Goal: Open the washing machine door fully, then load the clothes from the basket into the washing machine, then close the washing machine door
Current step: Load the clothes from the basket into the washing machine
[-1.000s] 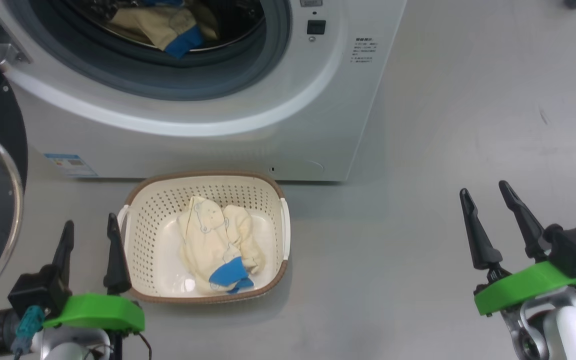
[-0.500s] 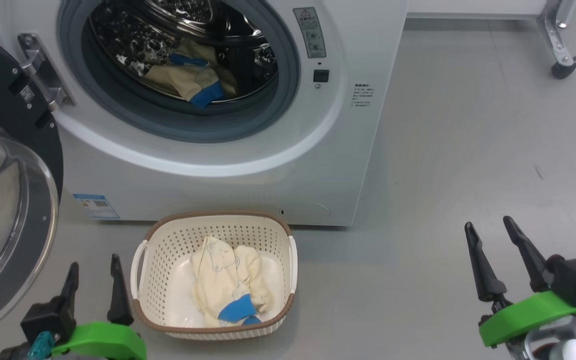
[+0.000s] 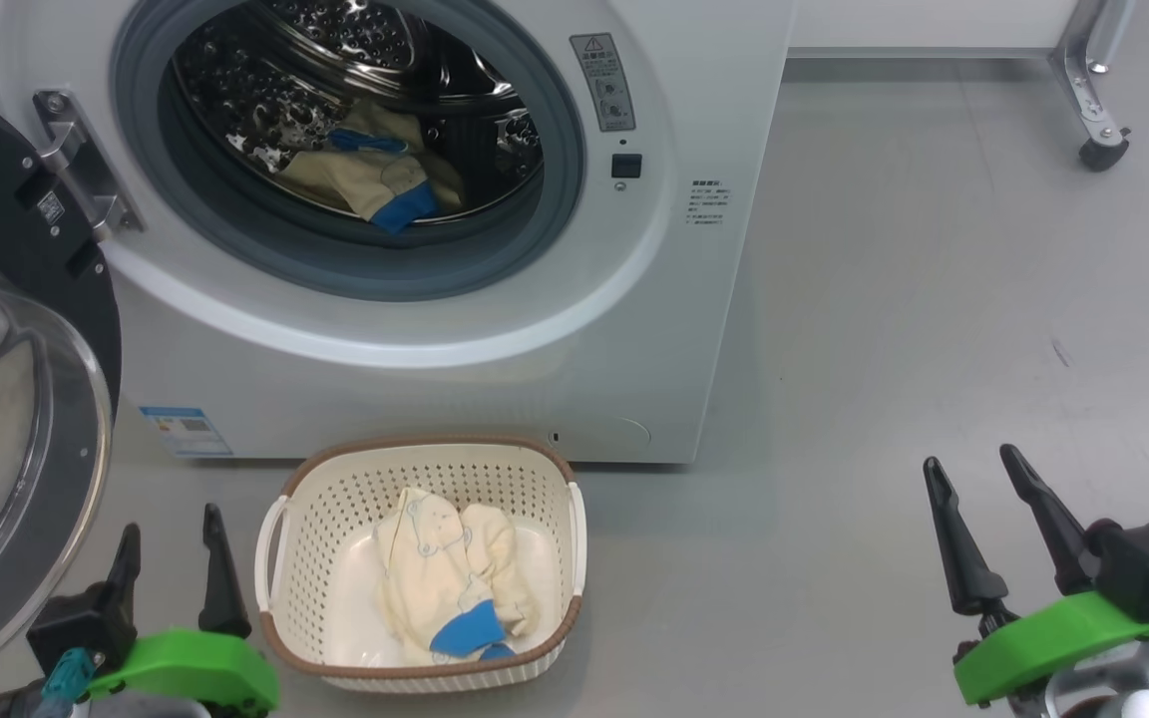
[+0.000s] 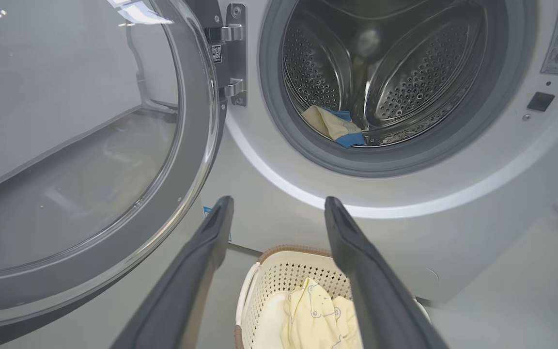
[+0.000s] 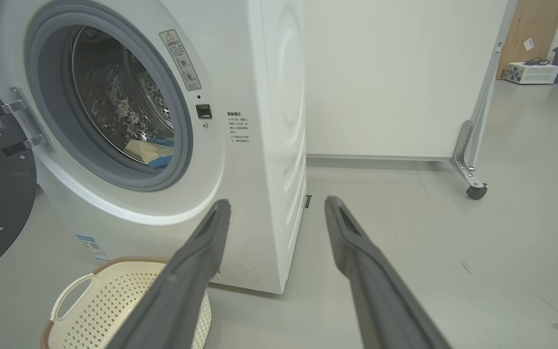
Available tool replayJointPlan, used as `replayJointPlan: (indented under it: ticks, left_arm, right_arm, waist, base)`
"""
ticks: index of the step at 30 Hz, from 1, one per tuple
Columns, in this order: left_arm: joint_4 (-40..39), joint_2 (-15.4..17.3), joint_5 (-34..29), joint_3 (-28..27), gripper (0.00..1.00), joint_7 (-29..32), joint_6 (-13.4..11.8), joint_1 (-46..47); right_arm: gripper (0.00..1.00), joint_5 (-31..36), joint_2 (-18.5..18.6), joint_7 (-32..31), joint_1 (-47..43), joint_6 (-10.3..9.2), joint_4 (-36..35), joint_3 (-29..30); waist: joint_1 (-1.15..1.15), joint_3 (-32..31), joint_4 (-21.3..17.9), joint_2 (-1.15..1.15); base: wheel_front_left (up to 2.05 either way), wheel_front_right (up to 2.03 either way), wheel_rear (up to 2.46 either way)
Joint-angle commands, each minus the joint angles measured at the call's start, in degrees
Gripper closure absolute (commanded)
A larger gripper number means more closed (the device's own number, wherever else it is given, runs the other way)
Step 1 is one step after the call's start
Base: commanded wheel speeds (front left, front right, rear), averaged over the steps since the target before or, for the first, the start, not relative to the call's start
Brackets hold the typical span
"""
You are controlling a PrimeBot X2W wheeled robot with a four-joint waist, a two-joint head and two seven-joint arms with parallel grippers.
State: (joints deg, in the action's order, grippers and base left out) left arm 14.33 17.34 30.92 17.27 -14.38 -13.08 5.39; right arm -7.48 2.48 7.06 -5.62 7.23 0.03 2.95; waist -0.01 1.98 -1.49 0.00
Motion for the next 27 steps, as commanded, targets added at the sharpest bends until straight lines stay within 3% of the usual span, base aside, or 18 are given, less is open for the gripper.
replayJointPlan:
  ticks: [1,27]
  left_arm:
    - [-1.3,0.8,-0.1,-2.8,0.00,-0.6,0.2,3.4]
    - [-2.4,1.5,-4.3,-1.3,0.00,-0.5,1.3,4.0]
  right_arm:
    - [0.00,0.6,0.5,0.0,1.5,0.25,-2.3,-1.1]
    - [0.00,0.9,0.4,0.2,2.3,0.25,-2.0,-1.5]
  waist:
    - [0.01,0.1,-0.1,0.00]
    - [0.01,1.2,0.1,0.00]
  base:
    - [0.00,0.00,0.00]
    - [0.00,0.00,0.00]
